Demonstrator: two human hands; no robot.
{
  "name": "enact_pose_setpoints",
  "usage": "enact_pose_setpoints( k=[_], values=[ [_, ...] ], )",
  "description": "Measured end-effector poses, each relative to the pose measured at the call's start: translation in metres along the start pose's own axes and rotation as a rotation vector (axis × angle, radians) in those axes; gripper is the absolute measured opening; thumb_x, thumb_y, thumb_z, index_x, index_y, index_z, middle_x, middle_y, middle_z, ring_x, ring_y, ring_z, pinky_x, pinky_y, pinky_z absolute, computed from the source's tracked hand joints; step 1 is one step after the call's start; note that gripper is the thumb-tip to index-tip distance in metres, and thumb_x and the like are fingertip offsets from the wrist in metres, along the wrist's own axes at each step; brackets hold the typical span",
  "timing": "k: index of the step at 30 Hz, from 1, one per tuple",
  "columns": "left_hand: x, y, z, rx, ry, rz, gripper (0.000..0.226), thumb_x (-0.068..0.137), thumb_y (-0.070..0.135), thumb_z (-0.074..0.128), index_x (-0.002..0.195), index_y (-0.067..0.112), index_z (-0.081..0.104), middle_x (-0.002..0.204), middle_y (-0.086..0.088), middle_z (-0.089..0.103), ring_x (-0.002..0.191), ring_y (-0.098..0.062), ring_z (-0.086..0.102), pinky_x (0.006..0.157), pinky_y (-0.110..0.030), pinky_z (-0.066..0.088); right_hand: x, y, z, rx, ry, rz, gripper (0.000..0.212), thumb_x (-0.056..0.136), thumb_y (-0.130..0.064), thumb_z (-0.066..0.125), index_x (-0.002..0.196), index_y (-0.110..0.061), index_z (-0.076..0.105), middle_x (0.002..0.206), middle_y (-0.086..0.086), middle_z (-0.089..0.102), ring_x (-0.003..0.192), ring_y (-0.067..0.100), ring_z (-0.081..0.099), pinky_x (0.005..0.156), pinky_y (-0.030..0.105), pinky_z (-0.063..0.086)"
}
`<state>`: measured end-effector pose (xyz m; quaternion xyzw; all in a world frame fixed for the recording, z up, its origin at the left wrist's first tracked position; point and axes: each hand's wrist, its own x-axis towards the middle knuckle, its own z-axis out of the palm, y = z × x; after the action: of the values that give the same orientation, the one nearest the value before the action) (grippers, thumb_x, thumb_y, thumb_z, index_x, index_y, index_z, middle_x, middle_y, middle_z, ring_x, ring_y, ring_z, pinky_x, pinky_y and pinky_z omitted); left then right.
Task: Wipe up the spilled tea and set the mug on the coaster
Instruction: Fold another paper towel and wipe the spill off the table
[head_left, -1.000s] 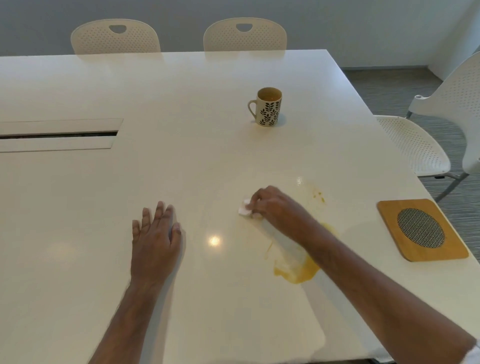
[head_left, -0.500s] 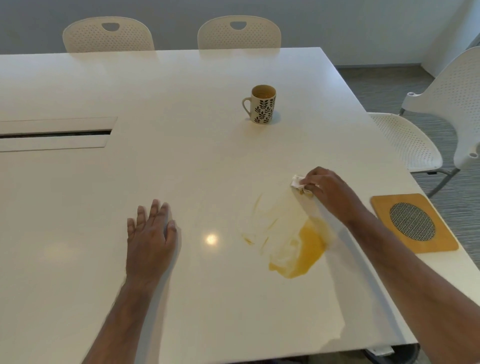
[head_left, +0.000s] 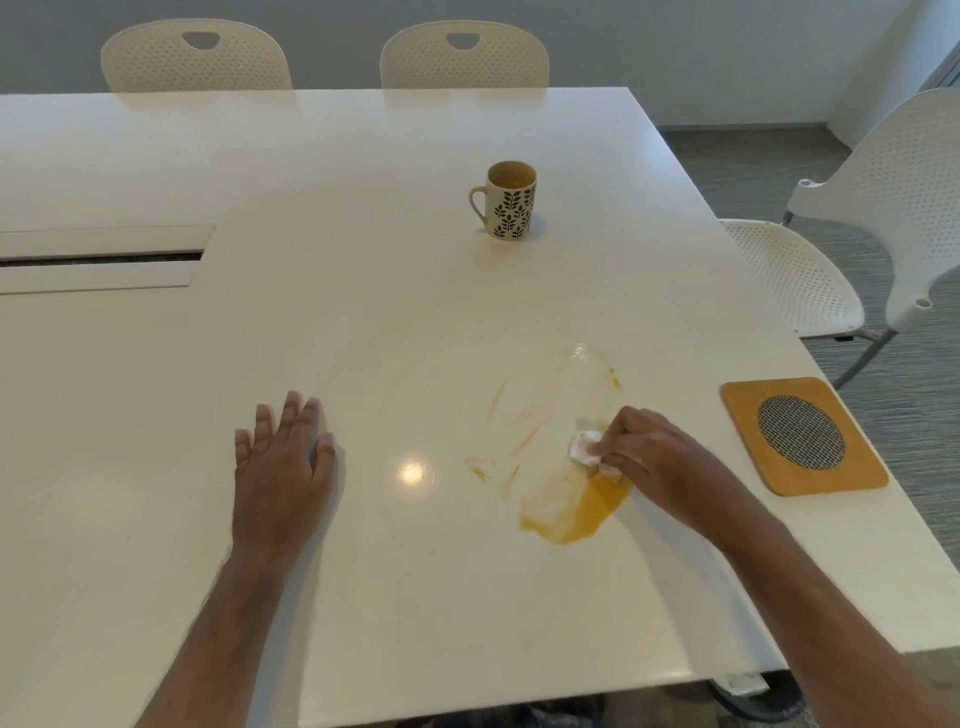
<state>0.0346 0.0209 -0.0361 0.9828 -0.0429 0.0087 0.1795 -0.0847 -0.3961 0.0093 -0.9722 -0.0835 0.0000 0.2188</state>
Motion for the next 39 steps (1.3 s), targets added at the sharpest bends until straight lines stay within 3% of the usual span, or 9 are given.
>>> enact_pose_setpoints(
  k=[3,10,14,19,23,28,31,34,39],
  values=[
    [0.0,0.001,-0.001,0.001,0.001,0.0,0.066,0.099,0.043,0.029,0.159,0.018,0.044,0.171,-0.004,0.032,0.16,-0.035,0.021,0.13,-0.054,0.011,-0.005,0.005,-0.005,-0.014,0.087,0.099,0.023,0.092,-0.012,0.077,0.111,-0.025,0.079,0.092,-0.011,0.055,0.092,0.014,0.059,0.082,0.029,0.052],
    [0.001,-0.003,0.003,-0.007,0.016,0.0,0.064,0.1,0.043,0.031,0.158,0.02,0.045,0.171,-0.003,0.033,0.16,-0.034,0.022,0.13,-0.053,0.011,-0.023,-0.052,0.026,0.085,-0.052,-0.007,0.018,0.096,-0.03,0.072,0.113,-0.033,0.076,0.094,-0.019,0.044,0.094,0.0,0.047,0.086,0.007,0.035],
    [0.002,-0.005,0.005,-0.006,0.014,0.0,0.064,0.1,0.043,0.031,0.158,0.02,0.044,0.171,-0.002,0.032,0.16,-0.033,0.022,0.13,-0.053,0.011,-0.017,-0.074,0.042,0.045,-0.023,-0.113,0.017,0.099,-0.025,0.068,0.114,-0.025,0.077,0.094,-0.009,0.051,0.089,0.011,0.053,0.078,0.026,0.05],
    [0.002,-0.005,0.005,-0.003,0.013,0.005,0.064,0.101,0.043,0.031,0.158,0.019,0.044,0.171,-0.003,0.032,0.16,-0.034,0.021,0.13,-0.054,0.011,-0.017,-0.04,0.008,0.032,0.04,0.044,0.019,0.092,-0.021,0.077,0.11,-0.025,0.08,0.092,-0.004,0.056,0.091,0.018,0.059,0.084,0.033,0.052],
    [0.0,-0.003,0.004,-0.008,0.015,0.004,0.063,0.101,0.043,0.031,0.158,0.019,0.044,0.171,-0.004,0.033,0.16,-0.034,0.021,0.13,-0.054,0.011,-0.027,-0.051,0.011,0.074,-0.106,-0.053,0.019,0.094,-0.029,0.074,0.112,-0.032,0.078,0.092,-0.017,0.046,0.091,-0.003,0.047,0.079,0.016,0.041],
    [0.0,-0.002,0.002,-0.011,0.016,0.006,0.063,0.101,0.041,0.032,0.158,0.018,0.045,0.17,-0.004,0.033,0.16,-0.035,0.022,0.13,-0.055,0.012,-0.004,-0.084,0.038,0.073,-0.087,-0.195,0.018,0.1,-0.028,0.066,0.113,-0.024,0.078,0.094,-0.006,0.052,0.087,0.012,0.054,0.079,0.027,0.048],
    [0.001,-0.002,0.002,0.0,0.012,0.013,0.062,0.101,0.04,0.033,0.157,0.017,0.046,0.17,-0.006,0.034,0.159,-0.037,0.023,0.129,-0.056,0.013,0.025,-0.072,0.034,0.036,0.018,-0.089,0.019,0.1,-0.026,0.066,0.113,-0.022,0.079,0.096,0.004,0.058,0.091,0.024,0.061,0.087,0.039,0.051],
    [0.001,-0.003,0.002,-0.002,0.015,0.009,0.063,0.1,0.041,0.032,0.157,0.018,0.046,0.17,-0.005,0.034,0.159,-0.036,0.023,0.129,-0.056,0.013,0.034,-0.047,0.018,-0.02,0.076,0.076,0.019,0.097,-0.024,0.069,0.114,-0.021,0.078,0.095,0.003,0.057,0.094,0.027,0.063,0.086,0.042,0.052],
    [0.001,-0.002,0.002,0.009,0.008,0.007,0.065,0.1,0.043,0.03,0.157,0.018,0.046,0.17,-0.005,0.034,0.159,-0.036,0.023,0.129,-0.055,0.013,0.005,-0.04,0.019,0.169,0.016,0.11,0.015,0.093,-0.029,0.075,0.106,-0.034,0.078,0.095,-0.014,0.062,0.09,0.006,0.066,0.079,0.027,0.053]
  ],
)
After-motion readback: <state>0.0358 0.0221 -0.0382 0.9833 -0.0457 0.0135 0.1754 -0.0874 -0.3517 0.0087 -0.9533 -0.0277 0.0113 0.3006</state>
